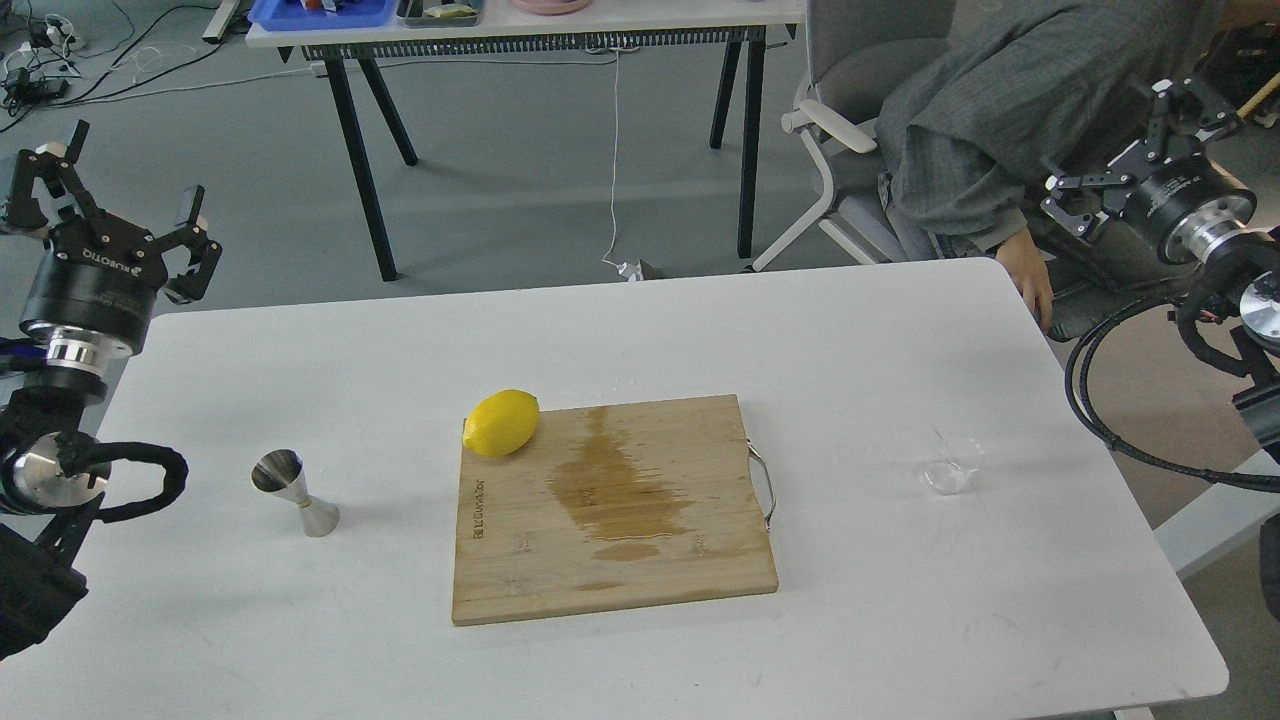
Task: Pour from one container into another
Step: 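Lower the left gripper toward the metal jigger on the table, then close the left gripper around the metal jigger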
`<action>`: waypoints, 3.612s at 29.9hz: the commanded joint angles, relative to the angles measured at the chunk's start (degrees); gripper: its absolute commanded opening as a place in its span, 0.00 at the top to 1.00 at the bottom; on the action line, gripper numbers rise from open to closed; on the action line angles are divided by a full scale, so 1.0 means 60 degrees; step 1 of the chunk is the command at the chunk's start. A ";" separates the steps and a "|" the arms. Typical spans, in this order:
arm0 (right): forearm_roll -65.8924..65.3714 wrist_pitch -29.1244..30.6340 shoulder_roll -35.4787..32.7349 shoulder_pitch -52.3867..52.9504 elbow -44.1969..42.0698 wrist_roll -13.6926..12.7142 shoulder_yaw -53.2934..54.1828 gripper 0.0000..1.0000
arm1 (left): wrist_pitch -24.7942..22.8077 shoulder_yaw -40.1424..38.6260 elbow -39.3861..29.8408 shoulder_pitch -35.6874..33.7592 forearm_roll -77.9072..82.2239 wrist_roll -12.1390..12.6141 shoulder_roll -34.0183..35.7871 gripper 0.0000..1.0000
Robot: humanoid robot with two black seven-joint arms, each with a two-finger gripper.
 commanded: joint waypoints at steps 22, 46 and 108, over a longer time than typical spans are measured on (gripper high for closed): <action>-0.0015 0.0001 0.0561 -0.0037 -0.0015 0.0015 -0.0168 0.02 | 0.0000 0.0169 0.0021 -0.1094 -0.0504 0.0000 0.0408 0.01; 0.0000 0.0001 0.0370 -0.0286 0.0512 0.0103 0.0008 0.02 | 0.6579 0.0257 -0.5443 0.1113 1.3104 0.0000 0.3600 0.01; 0.1157 0.0001 0.0385 -0.1092 0.2021 -0.0761 -0.0344 0.02 | 0.9333 0.1501 -0.0903 0.4955 1.5805 0.0000 0.0453 0.02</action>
